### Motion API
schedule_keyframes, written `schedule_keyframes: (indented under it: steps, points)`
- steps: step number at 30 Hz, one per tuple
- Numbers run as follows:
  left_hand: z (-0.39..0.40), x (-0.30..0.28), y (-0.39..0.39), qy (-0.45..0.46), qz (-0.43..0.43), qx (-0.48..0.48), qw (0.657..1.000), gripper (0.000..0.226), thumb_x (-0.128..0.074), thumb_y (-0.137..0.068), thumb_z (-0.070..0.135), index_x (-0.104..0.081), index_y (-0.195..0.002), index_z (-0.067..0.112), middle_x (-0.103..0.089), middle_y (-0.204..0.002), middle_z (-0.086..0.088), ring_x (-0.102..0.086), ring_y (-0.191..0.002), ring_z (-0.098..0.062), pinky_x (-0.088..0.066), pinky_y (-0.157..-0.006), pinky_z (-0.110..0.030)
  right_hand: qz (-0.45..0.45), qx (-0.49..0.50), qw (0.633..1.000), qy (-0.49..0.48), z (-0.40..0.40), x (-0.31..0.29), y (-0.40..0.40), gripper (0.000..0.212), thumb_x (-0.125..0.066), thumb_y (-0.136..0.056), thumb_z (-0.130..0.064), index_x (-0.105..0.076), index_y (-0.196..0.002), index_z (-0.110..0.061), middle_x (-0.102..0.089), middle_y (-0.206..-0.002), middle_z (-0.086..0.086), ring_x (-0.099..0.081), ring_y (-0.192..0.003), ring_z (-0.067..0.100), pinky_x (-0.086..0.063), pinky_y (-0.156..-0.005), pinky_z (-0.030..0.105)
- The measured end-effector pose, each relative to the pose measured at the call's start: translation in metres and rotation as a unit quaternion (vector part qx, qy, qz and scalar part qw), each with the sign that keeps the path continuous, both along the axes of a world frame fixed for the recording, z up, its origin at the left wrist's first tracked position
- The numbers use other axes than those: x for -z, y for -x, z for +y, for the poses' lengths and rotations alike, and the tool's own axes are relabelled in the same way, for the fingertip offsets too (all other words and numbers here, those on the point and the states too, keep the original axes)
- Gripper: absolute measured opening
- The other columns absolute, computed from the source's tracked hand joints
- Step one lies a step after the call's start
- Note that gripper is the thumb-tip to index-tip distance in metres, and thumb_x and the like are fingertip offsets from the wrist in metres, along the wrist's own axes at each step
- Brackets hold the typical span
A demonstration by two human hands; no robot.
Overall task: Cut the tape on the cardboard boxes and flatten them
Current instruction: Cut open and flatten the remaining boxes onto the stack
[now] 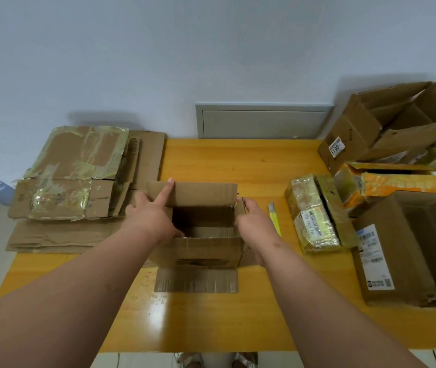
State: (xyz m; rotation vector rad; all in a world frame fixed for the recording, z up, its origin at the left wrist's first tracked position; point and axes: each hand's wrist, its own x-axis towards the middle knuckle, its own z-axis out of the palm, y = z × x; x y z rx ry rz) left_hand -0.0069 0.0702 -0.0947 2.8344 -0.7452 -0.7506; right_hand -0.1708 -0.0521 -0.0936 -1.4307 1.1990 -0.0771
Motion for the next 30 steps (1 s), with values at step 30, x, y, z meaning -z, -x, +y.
schedule_keyframes:
  steps: [30]
  points:
    - [-0.012, -0.050, -0.027, 0.371, 0.153, -0.256, 0.879, 0.035, -0.051, -0.101, 0.022, -0.055, -0.136, 0.018, -0.064, -0.113, -0.011, -0.063, -0.100, -0.030, -0.056, -0.084, -0.041, -0.098, -0.024, 0.995, 0.027, -0.017, -0.013, 0.016, 0.061, -0.038, -0.095, -0.009, -0.046, -0.140, -0.049, -0.063, -0.116, -0.010, -0.061, -0.101, 0.018, -0.058, -0.081, 0.036]
